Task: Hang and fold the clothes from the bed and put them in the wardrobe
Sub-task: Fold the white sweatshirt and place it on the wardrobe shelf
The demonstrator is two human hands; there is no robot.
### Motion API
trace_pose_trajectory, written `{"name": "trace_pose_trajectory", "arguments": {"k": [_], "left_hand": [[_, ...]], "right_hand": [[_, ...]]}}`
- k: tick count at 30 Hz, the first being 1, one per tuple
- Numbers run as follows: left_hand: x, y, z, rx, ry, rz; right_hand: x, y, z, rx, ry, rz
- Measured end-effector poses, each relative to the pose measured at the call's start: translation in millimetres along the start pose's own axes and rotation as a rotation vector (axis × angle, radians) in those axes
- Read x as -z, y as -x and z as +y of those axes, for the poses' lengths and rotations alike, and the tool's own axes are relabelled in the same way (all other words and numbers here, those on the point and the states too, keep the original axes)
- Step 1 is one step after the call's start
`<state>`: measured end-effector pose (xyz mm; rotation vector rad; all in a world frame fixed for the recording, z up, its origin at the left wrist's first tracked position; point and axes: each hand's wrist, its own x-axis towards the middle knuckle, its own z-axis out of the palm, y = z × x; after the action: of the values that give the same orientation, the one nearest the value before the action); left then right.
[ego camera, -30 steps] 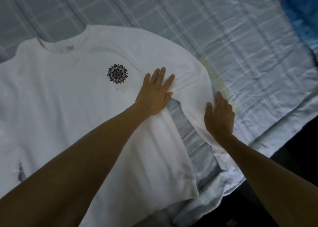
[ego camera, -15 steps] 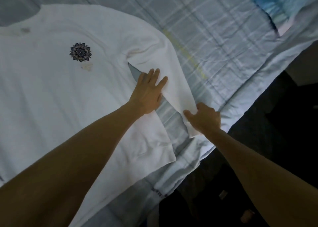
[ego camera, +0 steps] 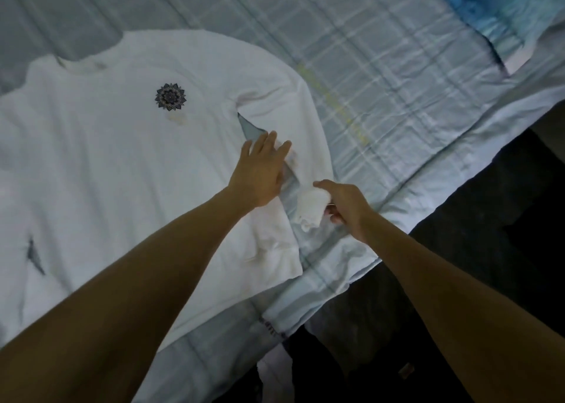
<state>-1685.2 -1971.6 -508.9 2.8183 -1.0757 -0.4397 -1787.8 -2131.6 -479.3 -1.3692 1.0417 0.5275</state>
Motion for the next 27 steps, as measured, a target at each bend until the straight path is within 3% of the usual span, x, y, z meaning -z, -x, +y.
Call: {"name": "trace_pose_trajectory", "arguments": {"k": [2,7,12,15,19,23,27], "left_hand": [[2,13,-7,0.031,0.014,0.031],[5,54,-34,0.169,0.043,0.03],[10,115,-81,0.282,0.096,0.081],[11,160,-116,0.427,0.161,0.084],[11,216,-161,0.57,0.194,0.072],[1,251,-188,0.631,0.208,0.075],[-17,261,-187,0.649,0.278,0.065]], "right_hand": [[-9,2,2,0.056,0.009,0.061],[-37,22,2,0.359,0.192,0.483],[-101,56,-6,0.868,0.391,0.451],[-167,85,2,1.126,0.615,0.302],[-245,110,42,1.202,1.108,-0.027],[-278,116,87,1.051,1.494,-0.326],[-276,118,104,0.774,1.519,-0.515]]}}
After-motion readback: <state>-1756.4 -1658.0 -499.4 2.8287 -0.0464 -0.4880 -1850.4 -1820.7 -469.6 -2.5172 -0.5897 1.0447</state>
